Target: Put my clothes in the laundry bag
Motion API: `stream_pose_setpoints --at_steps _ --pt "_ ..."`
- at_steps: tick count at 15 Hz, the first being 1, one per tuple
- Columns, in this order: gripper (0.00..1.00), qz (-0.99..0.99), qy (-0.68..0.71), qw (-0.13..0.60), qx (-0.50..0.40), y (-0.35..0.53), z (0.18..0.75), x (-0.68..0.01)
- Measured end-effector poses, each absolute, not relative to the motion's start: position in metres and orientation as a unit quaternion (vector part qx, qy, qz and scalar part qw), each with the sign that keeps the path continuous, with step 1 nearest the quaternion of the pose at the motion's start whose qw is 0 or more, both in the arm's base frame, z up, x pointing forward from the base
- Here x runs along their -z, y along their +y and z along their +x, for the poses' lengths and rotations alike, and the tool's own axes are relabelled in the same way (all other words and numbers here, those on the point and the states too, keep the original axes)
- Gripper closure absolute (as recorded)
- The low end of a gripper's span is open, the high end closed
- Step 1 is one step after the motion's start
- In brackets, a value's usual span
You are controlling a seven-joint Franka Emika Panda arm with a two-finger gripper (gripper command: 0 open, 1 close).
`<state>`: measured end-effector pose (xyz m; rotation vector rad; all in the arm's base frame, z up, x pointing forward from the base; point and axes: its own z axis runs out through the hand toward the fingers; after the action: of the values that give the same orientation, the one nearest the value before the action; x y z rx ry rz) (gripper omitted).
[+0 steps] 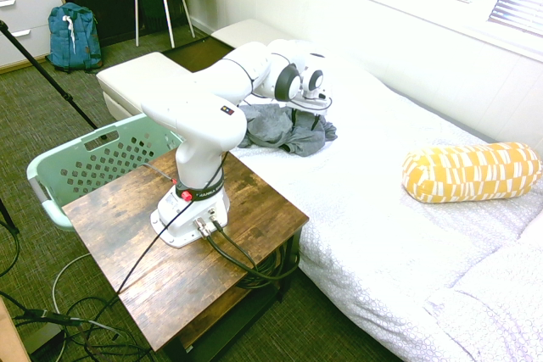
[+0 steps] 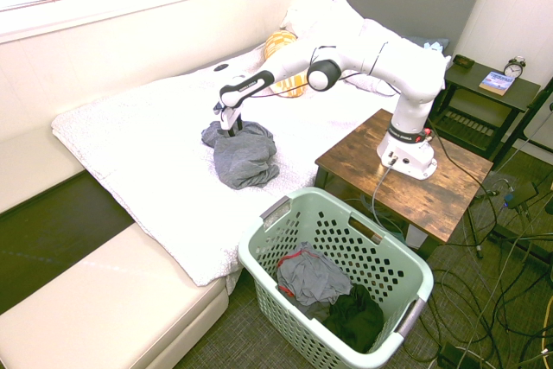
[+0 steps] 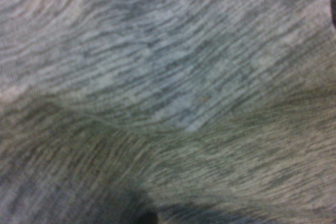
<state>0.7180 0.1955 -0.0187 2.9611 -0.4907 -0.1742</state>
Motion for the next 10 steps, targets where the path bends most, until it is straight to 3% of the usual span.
stream_pose_setpoints --at_steps 10 --pt "1.0 0.982 -0.15 0.101 0.057 0.184 0.707 0.041"
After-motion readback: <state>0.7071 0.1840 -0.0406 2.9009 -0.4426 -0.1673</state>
